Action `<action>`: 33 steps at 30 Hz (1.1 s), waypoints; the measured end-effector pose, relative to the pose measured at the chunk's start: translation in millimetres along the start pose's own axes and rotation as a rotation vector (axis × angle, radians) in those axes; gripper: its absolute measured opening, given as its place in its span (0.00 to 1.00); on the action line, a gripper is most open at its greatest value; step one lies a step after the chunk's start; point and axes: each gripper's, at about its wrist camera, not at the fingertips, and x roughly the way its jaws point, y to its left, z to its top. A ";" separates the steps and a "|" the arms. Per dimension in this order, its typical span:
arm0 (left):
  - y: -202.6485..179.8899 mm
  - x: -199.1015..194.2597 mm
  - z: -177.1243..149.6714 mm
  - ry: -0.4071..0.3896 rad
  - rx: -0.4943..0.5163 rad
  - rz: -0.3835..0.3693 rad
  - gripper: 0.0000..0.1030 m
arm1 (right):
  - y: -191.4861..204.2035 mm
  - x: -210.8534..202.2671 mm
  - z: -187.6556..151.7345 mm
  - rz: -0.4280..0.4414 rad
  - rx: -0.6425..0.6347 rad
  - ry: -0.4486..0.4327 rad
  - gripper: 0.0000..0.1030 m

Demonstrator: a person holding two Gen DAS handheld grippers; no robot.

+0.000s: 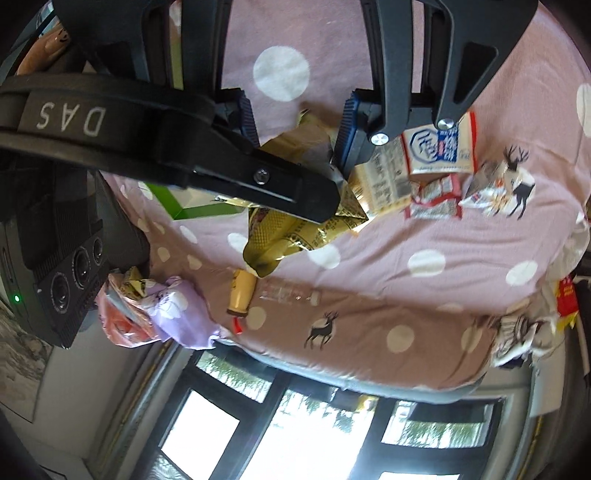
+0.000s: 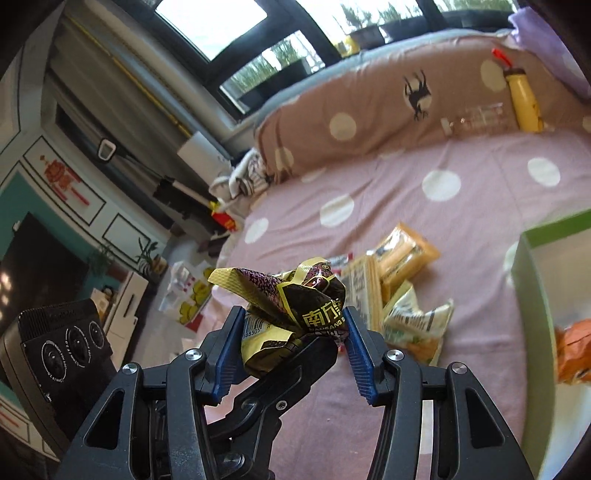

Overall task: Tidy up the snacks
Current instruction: 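Carry the yellow-and-black bag over the green box and lower it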

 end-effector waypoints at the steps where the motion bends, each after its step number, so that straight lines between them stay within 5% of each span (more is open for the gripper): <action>1: -4.6 1.7 3.6 -0.004 0.007 -0.012 0.36 | -2.4 -6.2 3.9 -0.009 0.001 -0.015 0.53; 7: -40.9 26.5 15.4 0.006 0.083 -0.074 0.36 | -28.8 -39.5 13.4 -0.076 0.034 -0.110 0.53; 17: -102.6 92.2 4.7 0.131 0.208 -0.172 0.36 | -111.3 -77.5 0.6 -0.151 0.231 -0.203 0.53; 33: -163.4 147.5 -12.1 0.281 0.320 -0.265 0.35 | -186.5 -112.9 -19.6 -0.225 0.449 -0.277 0.53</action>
